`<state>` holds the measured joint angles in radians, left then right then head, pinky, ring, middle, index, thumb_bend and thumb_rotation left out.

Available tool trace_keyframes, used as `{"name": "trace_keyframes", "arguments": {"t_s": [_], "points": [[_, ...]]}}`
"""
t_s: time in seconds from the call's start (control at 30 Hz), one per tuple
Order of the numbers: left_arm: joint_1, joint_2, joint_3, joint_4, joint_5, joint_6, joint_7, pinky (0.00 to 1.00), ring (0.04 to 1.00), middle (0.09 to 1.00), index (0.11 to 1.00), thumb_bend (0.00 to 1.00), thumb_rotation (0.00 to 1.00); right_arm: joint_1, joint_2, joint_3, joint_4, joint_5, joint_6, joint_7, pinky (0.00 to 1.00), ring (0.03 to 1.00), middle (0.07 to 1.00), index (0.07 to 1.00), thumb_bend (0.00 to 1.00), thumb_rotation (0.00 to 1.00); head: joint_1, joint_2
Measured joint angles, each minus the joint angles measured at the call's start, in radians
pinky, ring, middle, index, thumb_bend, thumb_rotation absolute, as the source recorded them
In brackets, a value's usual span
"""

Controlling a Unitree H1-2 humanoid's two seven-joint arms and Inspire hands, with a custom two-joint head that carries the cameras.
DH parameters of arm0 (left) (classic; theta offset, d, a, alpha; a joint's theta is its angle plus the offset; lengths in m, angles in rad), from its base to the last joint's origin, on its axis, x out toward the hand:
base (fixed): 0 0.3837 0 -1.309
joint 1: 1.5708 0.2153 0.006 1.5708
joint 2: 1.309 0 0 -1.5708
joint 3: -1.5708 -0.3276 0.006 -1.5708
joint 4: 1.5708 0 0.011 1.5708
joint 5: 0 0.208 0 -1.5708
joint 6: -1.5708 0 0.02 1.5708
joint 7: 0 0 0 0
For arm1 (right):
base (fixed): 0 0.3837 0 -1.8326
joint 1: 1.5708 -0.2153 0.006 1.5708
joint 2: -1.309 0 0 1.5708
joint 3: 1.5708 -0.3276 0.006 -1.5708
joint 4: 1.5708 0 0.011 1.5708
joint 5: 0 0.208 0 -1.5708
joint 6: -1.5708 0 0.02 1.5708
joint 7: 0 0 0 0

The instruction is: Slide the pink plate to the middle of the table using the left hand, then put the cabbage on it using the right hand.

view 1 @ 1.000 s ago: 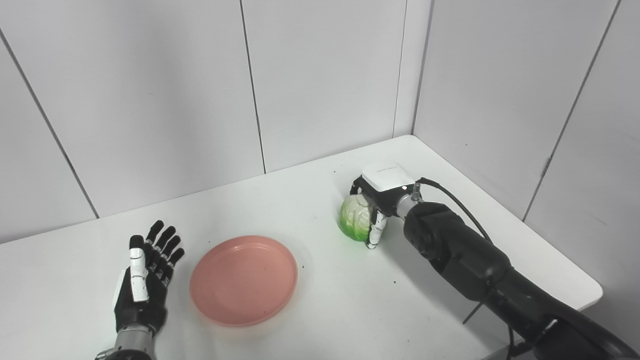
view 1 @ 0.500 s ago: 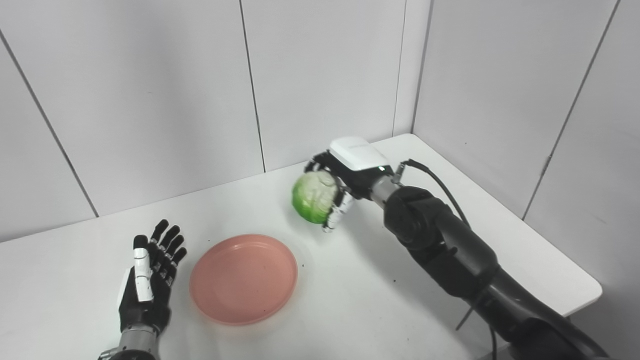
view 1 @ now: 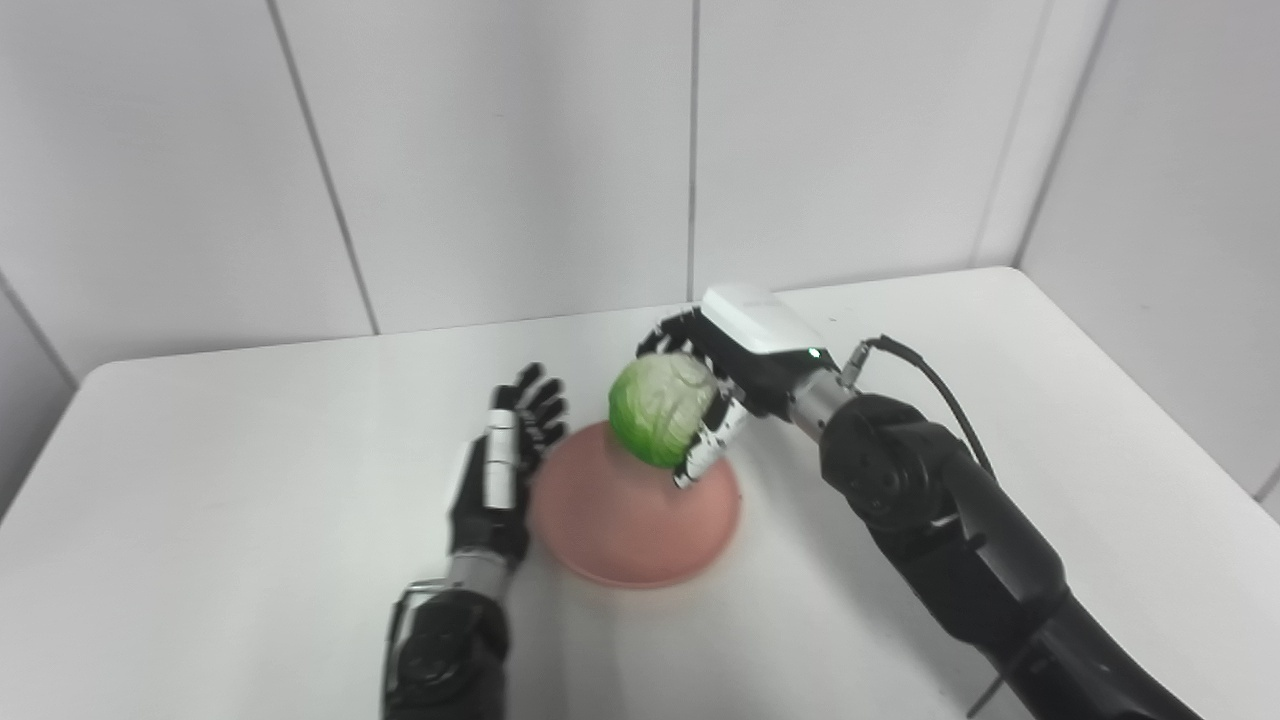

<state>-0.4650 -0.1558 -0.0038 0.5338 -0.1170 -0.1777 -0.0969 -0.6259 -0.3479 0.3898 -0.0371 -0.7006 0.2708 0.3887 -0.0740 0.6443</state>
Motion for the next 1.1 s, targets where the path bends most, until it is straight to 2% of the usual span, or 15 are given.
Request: {"name": "trace_keyframes", "arguments": {"t_s": [0.17, 0.3, 0.4, 0.77, 0.9, 0.93, 0.97, 1.0, 1.07, 1.1], "points": [[0.003, -0.017, -0.015, 0.004, 0.039, -0.038, 0.048, 0.84, 0.858, 0.876, 0.870, 0.67, 1.00, -0.002, 0.009, 0.057, 0.053, -0.010, -0.057, 0.007, 0.36, 0.427, 0.520, 0.491, 0.52, 0.00, 0.033, 0.000], [0.008, -0.028, -0.023, -0.002, 0.060, -0.042, 0.075, 0.85, 0.872, 0.894, 0.887, 0.68, 1.00, -0.002, 0.011, 0.086, 0.112, -0.024, -0.092, 0.015, 0.36, 0.427, 0.523, 0.491, 0.52, 0.00, 0.033, 0.005], [0.011, -0.034, -0.024, -0.005, 0.063, -0.041, 0.085, 0.86, 0.882, 0.906, 0.896, 0.66, 1.00, -0.005, 0.011, 0.089, 0.128, -0.035, -0.099, 0.016, 0.35, 0.425, 0.523, 0.494, 0.52, 0.00, 0.013, 0.009], [0.010, -0.034, -0.018, -0.002, 0.059, -0.048, 0.093, 0.87, 0.877, 0.892, 0.869, 0.71, 1.00, -0.024, 0.002, 0.091, 0.162, -0.090, -0.102, 0.009, 0.36, 0.439, 0.536, 0.481, 0.52, 0.00, -0.029, 0.020], [0.002, -0.033, -0.016, 0.012, 0.058, -0.064, 0.093, 0.88, 0.882, 0.889, 0.866, 0.73, 1.00, -0.022, -0.008, 0.089, 0.176, -0.099, -0.134, -0.027, 0.42, 0.536, 0.518, 0.484, 0.52, 0.00, -0.029, 0.020], [0.002, -0.033, -0.016, 0.012, 0.058, -0.067, 0.092, 0.88, 0.879, 0.885, 0.876, 0.72, 1.00, -0.019, -0.010, 0.087, 0.177, -0.101, -0.145, -0.038, 0.45, 0.593, 0.633, 0.493, 0.51, 0.11, -0.029, 0.020], [0.001, -0.033, -0.014, 0.012, 0.056, -0.067, 0.092, 0.88, 0.878, 0.884, 0.880, 0.72, 1.00, -0.014, -0.013, 0.085, 0.177, -0.102, -0.158, -0.053, 0.46, 0.613, 0.672, 0.496, 0.51, 0.14, -0.033, 0.026], [0.001, -0.033, -0.012, 0.013, 0.048, -0.067, 0.090, 0.89, 0.883, 0.887, 0.885, 0.72, 1.00, -0.011, -0.015, 0.081, 0.177, -0.099, -0.166, -0.060, 0.51, 0.668, 0.738, 0.641, 0.63, 0.39, -0.033, 0.026], [-0.004, -0.032, -0.008, 0.021, 0.033, -0.073, 0.082, 0.90, 0.901, 0.899, 0.895, 0.72, 1.00, -0.003, -0.016, 0.069, 0.176, -0.076, -0.172, -0.058, 0.58, 0.759, 0.832, 0.799, 0.75, 0.64, -0.033, 0.026], [-0.007, -0.031, -0.009, 0.026, 0.027, -0.074, 0.078, 0.90, 0.906, 0.903, 0.898, 0.72, 1.00, -0.002, -0.018, 0.063, 0.175, -0.059, -0.173, -0.047, 0.60, 0.780, 0.853, 0.827, 0.77, 0.69, -0.033, 0.026]]}}
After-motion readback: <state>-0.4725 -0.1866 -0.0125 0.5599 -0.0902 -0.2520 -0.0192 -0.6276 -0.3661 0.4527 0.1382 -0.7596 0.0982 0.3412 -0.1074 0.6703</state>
